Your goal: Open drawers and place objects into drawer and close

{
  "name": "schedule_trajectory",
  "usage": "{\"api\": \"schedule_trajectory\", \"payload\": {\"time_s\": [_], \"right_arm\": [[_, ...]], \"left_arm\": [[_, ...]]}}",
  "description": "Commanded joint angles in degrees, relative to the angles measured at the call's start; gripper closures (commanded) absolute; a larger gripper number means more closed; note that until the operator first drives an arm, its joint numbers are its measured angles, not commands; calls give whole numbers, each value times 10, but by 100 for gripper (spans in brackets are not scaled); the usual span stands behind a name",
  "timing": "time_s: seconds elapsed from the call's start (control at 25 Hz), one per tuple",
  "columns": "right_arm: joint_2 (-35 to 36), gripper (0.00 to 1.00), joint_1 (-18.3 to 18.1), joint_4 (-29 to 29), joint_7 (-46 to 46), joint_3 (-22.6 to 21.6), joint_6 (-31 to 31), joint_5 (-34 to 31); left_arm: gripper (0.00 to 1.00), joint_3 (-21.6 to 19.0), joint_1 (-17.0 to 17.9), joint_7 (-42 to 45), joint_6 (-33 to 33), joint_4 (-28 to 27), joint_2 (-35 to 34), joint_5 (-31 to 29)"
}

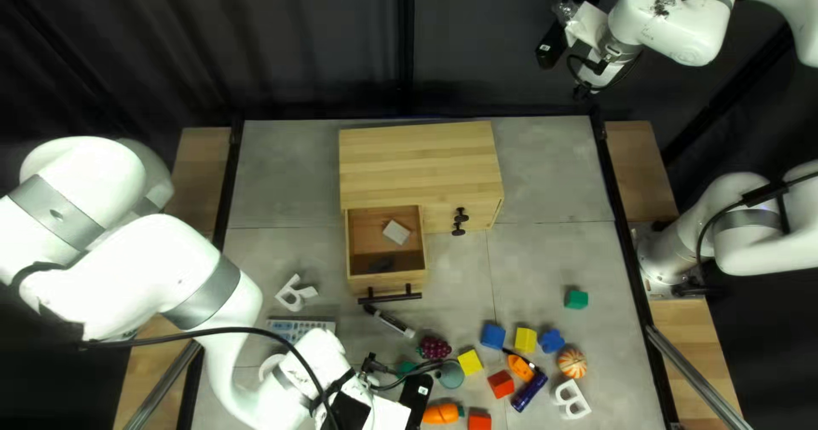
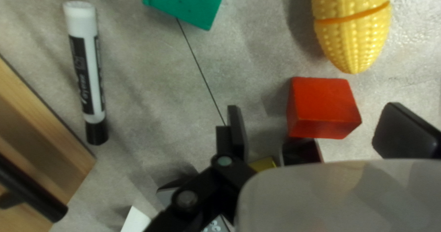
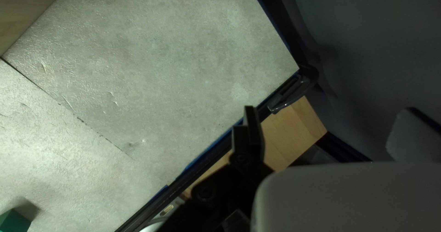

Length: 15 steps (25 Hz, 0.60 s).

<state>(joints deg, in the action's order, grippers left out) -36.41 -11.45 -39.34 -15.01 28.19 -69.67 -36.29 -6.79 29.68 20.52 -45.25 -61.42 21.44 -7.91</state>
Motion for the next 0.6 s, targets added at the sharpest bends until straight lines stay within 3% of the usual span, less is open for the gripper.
{"api": "schedule_trajectory", "payload": {"time_s": [0.04, 0.52, 0.6], "right_arm": [[0, 0, 0, 0, 0, 0, 0, 0], [0, 0, 0, 0, 0, 0, 0, 0], [0, 0, 0, 0, 0, 0, 0, 0]], "left_arm": [[15, -6, -11, -13, 37, 26, -13, 18], [21, -15, -11, -10, 76, 39, -4, 36], [95, -14, -11, -11, 76, 39, -3, 36]]}}
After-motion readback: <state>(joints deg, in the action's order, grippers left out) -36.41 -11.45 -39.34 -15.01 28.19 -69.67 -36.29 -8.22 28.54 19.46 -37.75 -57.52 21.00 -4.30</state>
